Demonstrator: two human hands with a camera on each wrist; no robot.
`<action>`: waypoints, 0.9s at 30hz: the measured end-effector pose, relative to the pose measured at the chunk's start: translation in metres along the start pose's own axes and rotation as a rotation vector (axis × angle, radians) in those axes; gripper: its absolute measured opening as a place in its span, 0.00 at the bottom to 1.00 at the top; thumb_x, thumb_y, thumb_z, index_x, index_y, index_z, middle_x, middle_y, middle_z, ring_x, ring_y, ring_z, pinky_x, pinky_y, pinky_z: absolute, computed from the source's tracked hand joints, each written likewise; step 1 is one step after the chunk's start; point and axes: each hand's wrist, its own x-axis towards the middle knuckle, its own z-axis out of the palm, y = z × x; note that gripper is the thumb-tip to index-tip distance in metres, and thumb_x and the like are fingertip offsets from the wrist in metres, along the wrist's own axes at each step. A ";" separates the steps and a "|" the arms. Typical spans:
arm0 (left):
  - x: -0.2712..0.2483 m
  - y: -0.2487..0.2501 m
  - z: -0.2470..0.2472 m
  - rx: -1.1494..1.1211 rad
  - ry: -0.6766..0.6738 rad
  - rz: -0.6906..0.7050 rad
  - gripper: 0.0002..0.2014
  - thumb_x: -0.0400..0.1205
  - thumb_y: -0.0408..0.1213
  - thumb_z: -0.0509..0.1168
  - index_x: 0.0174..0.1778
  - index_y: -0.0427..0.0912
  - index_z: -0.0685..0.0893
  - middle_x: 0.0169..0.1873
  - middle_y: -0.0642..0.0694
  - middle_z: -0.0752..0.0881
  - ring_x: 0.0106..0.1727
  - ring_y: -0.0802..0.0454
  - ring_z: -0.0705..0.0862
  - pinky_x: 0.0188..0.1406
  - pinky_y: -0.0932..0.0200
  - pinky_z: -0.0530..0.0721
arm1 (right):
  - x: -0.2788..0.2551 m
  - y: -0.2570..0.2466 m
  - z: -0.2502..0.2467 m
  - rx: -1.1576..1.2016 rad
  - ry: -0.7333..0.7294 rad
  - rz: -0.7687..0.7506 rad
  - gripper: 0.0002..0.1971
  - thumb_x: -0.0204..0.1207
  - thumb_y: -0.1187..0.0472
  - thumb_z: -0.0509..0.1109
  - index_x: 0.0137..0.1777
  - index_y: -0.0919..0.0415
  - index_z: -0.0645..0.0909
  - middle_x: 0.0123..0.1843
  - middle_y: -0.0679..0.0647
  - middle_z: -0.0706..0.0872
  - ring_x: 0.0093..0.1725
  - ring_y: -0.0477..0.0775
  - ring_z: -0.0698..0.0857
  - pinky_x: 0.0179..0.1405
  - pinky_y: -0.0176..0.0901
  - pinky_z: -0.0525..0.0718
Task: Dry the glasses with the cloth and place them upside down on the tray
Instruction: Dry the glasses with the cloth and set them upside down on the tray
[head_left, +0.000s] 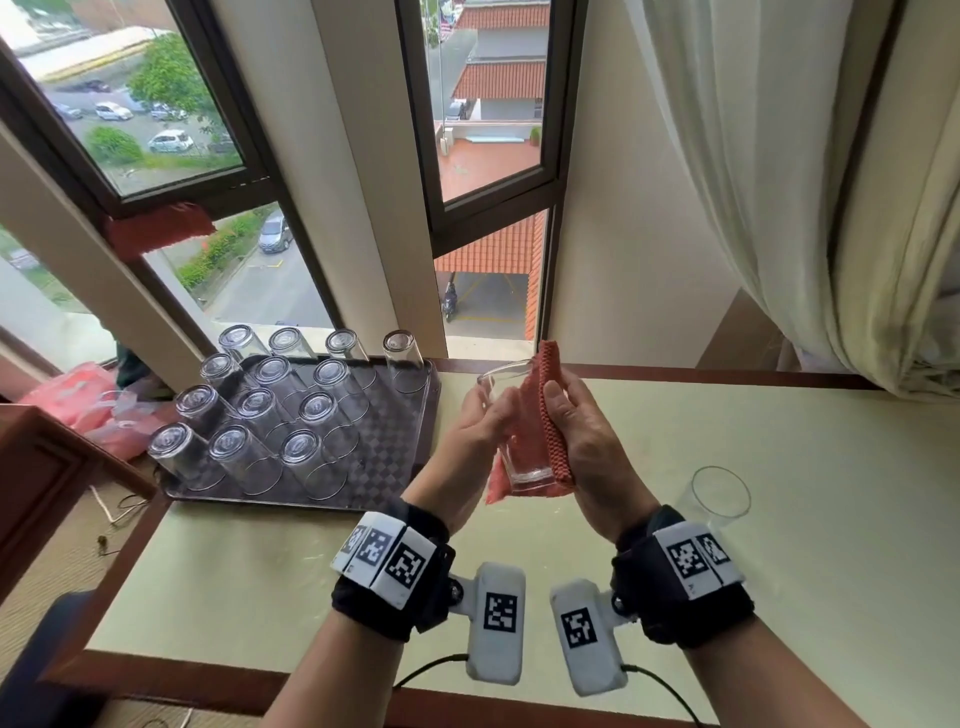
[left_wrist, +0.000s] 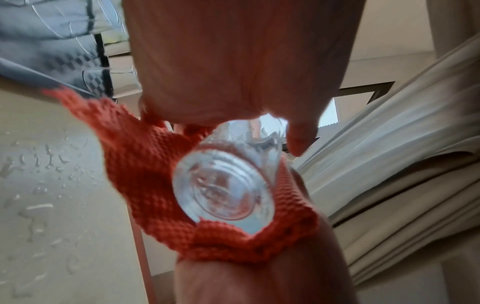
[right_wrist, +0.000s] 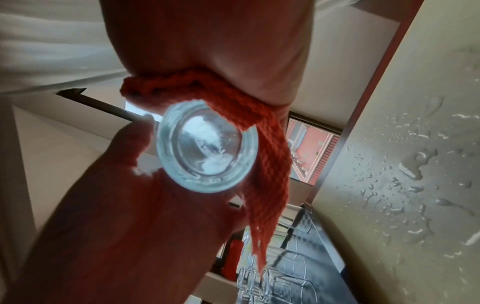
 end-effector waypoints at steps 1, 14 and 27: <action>-0.002 0.002 0.003 -0.010 0.007 0.006 0.36 0.83 0.49 0.68 0.77 0.30 0.62 0.48 0.45 0.83 0.42 0.59 0.89 0.43 0.62 0.87 | 0.000 -0.002 0.002 0.011 -0.015 0.000 0.27 0.82 0.49 0.59 0.80 0.55 0.69 0.67 0.60 0.87 0.63 0.62 0.89 0.58 0.54 0.89; -0.004 0.012 -0.008 -0.072 -0.047 0.098 0.34 0.81 0.46 0.67 0.80 0.36 0.66 0.63 0.43 0.87 0.63 0.40 0.87 0.65 0.36 0.85 | -0.001 -0.025 0.005 0.144 -0.145 0.031 0.24 0.88 0.52 0.58 0.81 0.58 0.69 0.73 0.63 0.83 0.68 0.64 0.85 0.65 0.60 0.86; -0.003 0.007 -0.015 -0.012 -0.035 0.077 0.40 0.75 0.53 0.71 0.81 0.40 0.67 0.61 0.46 0.87 0.63 0.45 0.86 0.66 0.44 0.83 | -0.002 -0.027 0.005 0.248 -0.173 0.090 0.24 0.87 0.53 0.58 0.81 0.59 0.69 0.73 0.64 0.82 0.70 0.65 0.83 0.66 0.60 0.85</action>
